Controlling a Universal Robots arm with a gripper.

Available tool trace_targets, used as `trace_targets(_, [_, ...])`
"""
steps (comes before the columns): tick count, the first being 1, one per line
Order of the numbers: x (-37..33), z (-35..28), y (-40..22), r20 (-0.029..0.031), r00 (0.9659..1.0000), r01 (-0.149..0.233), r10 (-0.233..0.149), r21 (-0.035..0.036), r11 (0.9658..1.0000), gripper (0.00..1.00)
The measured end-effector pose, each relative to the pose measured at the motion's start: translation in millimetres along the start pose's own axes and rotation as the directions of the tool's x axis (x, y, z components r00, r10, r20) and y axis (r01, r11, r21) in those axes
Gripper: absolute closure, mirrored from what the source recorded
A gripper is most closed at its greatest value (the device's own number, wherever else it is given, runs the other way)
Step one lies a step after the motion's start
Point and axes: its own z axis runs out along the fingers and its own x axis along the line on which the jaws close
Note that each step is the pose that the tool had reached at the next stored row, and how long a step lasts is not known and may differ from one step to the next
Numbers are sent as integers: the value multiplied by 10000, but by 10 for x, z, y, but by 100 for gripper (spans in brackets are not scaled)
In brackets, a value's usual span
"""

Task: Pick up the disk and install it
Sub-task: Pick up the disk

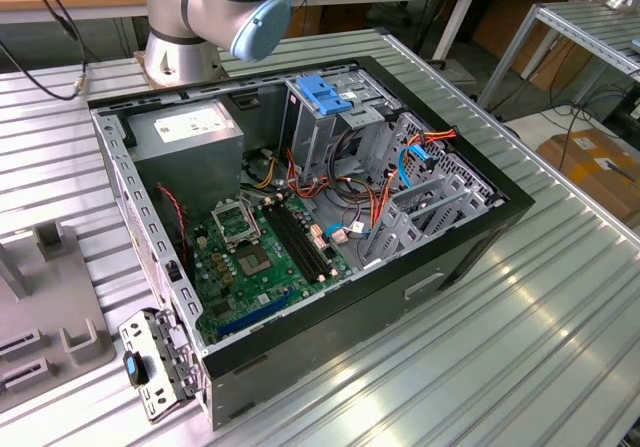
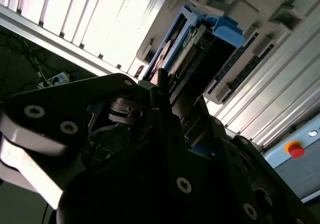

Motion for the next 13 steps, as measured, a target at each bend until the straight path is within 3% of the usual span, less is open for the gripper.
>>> trace_targets(9, [0,-79,0,0,10000,0,0,-1,10000,65])
trace_targets(13, [0,-80,0,0,10000,0,0,-1,10000,65])
